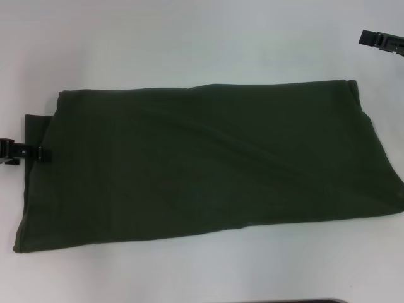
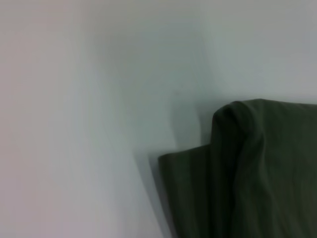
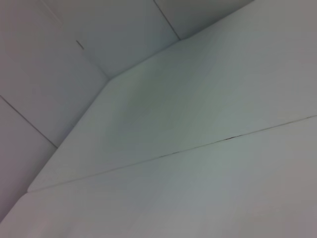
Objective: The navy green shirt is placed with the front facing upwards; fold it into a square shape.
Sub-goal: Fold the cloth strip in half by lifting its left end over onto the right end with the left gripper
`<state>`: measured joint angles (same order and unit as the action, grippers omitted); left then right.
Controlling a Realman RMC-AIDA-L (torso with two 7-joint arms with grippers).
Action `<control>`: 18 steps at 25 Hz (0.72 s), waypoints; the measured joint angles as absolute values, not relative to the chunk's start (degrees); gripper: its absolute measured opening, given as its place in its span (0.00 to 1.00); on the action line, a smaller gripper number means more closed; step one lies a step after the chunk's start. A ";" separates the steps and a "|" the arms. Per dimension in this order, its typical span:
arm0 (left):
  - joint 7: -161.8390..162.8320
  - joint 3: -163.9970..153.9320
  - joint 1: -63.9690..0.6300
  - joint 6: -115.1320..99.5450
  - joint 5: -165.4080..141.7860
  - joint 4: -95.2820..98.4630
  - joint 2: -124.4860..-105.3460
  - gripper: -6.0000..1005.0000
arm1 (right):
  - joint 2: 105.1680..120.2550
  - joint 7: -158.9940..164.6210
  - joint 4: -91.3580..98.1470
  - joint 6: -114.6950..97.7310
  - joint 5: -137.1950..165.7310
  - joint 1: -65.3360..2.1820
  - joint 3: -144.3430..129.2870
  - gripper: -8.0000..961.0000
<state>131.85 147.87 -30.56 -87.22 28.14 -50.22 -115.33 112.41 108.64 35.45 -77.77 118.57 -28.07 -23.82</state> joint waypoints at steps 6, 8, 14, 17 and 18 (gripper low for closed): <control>132.00 147.89 -30.74 -87.63 27.97 -50.08 -115.37 0.90 | 112.41 108.63 35.47 -77.89 118.57 -27.97 -23.82 0.96; 132.35 147.83 -30.74 -87.85 27.95 -50.08 -115.38 0.90 | 112.41 108.63 35.48 -77.98 118.57 -27.94 -23.82 0.96; 133.10 146.92 -30.98 -88.76 27.85 -50.07 -115.43 0.90 | 112.41 108.56 35.51 -78.03 118.57 -27.95 -23.82 0.96; 133.31 146.22 -31.30 -88.88 27.83 -49.87 -115.52 0.90 | 112.41 108.55 35.51 -78.09 118.57 -27.90 -23.82 0.96; 133.31 146.09 -31.42 -88.93 27.82 -49.74 -115.54 0.90 | 112.41 108.54 35.51 -78.11 118.57 -27.89 -23.81 0.96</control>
<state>133.31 146.09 -31.42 -88.93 27.82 -49.74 -115.54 112.41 108.54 35.51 -78.11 118.57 -27.89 -23.82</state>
